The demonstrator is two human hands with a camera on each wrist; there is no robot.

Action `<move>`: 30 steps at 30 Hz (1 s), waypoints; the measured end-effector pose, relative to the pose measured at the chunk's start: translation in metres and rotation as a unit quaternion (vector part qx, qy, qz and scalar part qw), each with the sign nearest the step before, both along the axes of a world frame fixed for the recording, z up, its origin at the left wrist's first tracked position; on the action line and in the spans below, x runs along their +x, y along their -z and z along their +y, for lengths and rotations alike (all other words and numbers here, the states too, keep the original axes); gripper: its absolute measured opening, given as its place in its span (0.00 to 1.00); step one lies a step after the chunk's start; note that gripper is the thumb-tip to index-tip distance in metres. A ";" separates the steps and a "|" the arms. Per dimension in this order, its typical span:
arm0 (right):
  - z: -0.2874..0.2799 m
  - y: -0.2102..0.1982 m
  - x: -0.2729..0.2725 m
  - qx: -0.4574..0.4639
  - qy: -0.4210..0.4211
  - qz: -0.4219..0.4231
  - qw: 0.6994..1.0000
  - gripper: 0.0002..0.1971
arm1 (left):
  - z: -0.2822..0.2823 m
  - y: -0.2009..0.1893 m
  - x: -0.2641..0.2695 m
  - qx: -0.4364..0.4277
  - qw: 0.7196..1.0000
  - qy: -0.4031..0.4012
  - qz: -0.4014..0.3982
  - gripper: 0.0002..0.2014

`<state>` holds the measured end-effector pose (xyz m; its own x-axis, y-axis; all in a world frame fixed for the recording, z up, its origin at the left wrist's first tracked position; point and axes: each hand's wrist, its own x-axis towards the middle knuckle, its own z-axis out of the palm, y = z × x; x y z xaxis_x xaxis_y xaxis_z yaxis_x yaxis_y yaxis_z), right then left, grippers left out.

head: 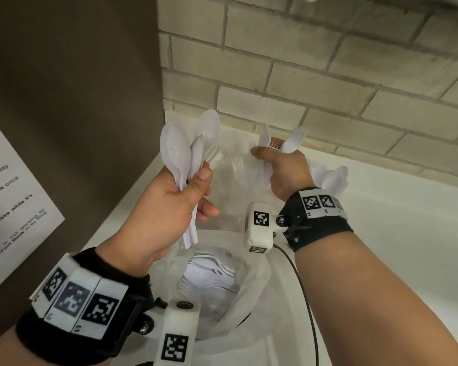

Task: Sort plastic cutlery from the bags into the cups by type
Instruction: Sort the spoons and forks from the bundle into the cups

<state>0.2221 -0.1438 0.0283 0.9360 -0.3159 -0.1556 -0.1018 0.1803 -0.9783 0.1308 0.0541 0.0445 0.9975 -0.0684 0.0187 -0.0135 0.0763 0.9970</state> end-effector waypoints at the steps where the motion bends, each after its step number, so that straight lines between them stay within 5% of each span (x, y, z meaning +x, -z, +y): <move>1: 0.000 -0.002 -0.001 -0.012 -0.005 0.002 1.000 0.28 | 0.001 0.001 0.000 0.002 1.000 0.000 0.001 0.09; 4: -0.001 -0.008 -0.002 -0.049 -0.005 -0.008 0.999 0.34 | 0.001 0.002 0.000 0.004 1.000 0.003 0.001 0.08; 10: -0.004 -0.013 -0.002 -0.132 0.045 -0.038 0.989 0.18 | 0.000 0.002 0.000 -0.002 1.000 0.004 0.002 0.09; 14: -0.003 -0.016 -0.007 -0.291 0.034 -0.105 0.950 0.13 | 0.000 0.002 -0.001 -0.001 1.000 0.001 0.005 0.10; 17: -0.002 -0.013 -0.006 -0.417 -0.018 -0.040 0.908 0.12 | 0.000 0.002 0.000 0.002 1.000 0.001 0.003 0.10; 22: -0.001 -0.015 -0.010 -0.448 -0.029 -0.065 0.891 0.19 | 0.001 0.004 0.000 -0.005 1.000 0.001 0.003 0.10; 26: 0.009 -0.007 -0.007 -0.572 -0.203 -0.037 0.794 0.36 | -0.001 0.006 0.000 -0.001 1.000 0.012 0.000 0.08; 30: 0.017 -0.001 0.002 -0.646 -0.166 -0.015 0.745 0.34 | -0.002 0.005 -0.001 -0.003 1.000 0.016 0.003 0.17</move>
<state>0.2243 -0.1267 0.0290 0.9928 0.0660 0.0996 0.0945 -0.9440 -0.3162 0.1295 0.0517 0.0398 0.9949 -0.0998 0.0139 -0.0055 0.0833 0.9965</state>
